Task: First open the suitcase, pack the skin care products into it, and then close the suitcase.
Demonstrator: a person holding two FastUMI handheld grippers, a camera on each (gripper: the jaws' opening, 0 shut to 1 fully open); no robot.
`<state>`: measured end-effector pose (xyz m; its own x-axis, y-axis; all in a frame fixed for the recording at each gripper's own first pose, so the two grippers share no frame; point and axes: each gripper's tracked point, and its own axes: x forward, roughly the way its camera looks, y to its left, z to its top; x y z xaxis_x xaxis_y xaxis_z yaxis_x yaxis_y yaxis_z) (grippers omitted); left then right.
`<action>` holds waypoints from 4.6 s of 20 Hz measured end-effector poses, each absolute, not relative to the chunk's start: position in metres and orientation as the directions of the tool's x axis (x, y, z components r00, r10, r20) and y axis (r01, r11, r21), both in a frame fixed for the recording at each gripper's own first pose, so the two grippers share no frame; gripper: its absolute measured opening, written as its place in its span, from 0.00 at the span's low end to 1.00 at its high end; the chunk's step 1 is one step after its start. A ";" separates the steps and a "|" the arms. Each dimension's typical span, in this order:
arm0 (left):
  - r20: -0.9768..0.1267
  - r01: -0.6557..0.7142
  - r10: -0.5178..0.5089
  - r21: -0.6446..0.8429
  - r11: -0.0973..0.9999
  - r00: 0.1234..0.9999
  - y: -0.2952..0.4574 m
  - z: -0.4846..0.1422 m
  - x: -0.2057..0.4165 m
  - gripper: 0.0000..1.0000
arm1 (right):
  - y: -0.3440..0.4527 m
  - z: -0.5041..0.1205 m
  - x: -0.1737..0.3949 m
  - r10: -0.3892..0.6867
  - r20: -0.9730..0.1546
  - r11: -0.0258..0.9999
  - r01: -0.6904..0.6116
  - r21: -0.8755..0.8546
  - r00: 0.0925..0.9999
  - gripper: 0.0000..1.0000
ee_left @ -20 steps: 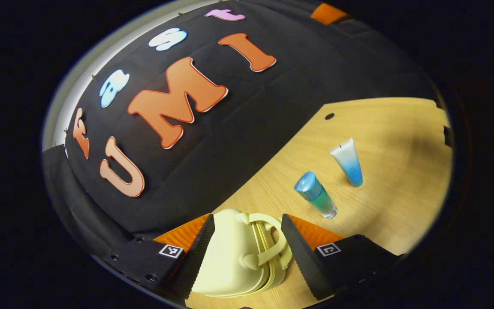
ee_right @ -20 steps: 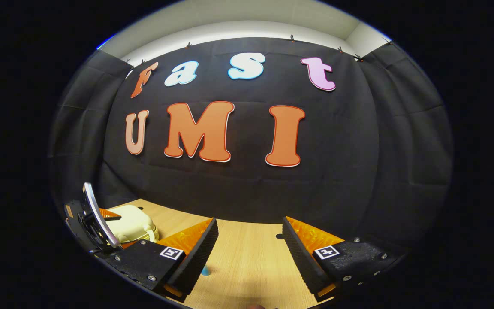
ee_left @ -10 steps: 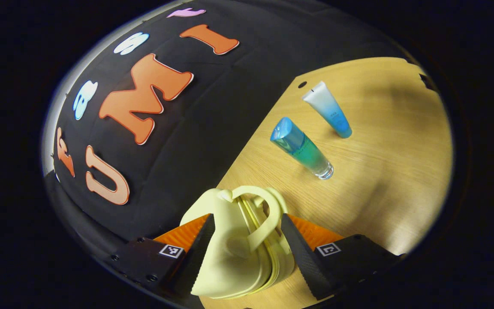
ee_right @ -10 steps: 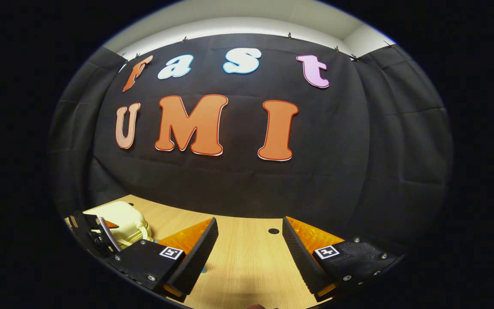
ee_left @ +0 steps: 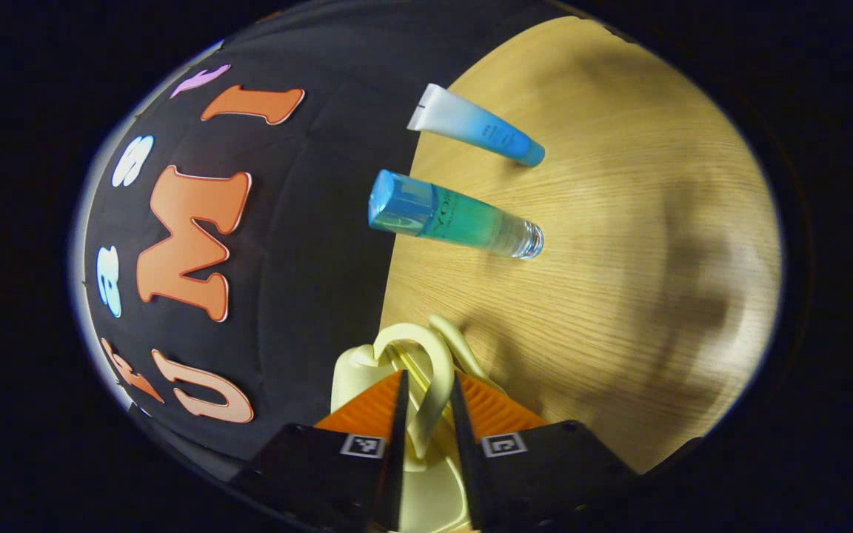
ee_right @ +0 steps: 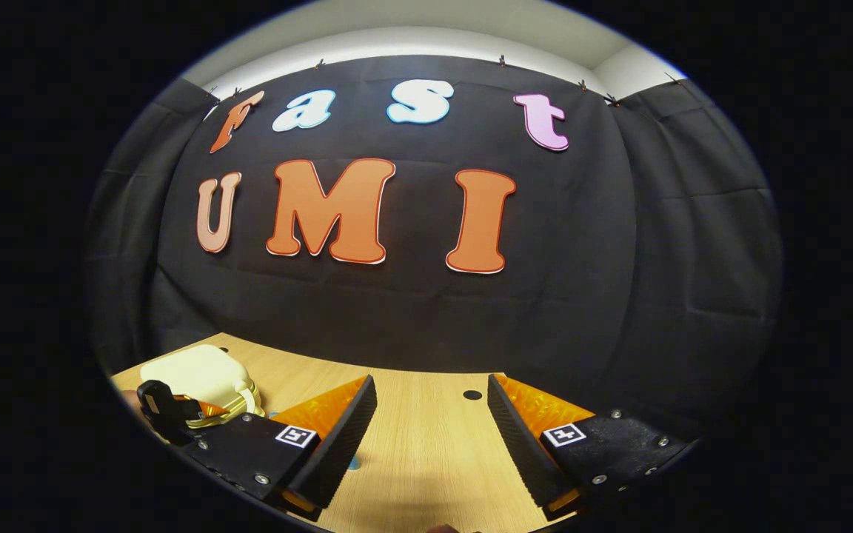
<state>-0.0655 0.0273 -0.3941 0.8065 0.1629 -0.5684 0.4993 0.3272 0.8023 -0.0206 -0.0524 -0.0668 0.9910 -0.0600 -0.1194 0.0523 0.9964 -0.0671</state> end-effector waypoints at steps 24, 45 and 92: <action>-0.305 -0.113 0.343 0.579 0.807 0.889 0.231 -0.176 -0.022 0.00 | 0.008 -0.074 0.014 0.033 -0.166 0.993 -0.052 -0.110 0.986 0.95; -0.375 -0.345 0.566 0.512 0.787 0.734 0.467 -0.247 -0.072 0.01 | 0.095 -0.097 0.032 0.030 -0.290 0.996 -0.052 -0.068 0.957 0.95; -0.401 0.101 -0.092 0.001 0.995 0.911 -0.060 -0.337 -0.022 0.95 | 0.002 -0.191 0.001 0.129 -0.310 0.984 -0.161 -0.079 0.942 0.96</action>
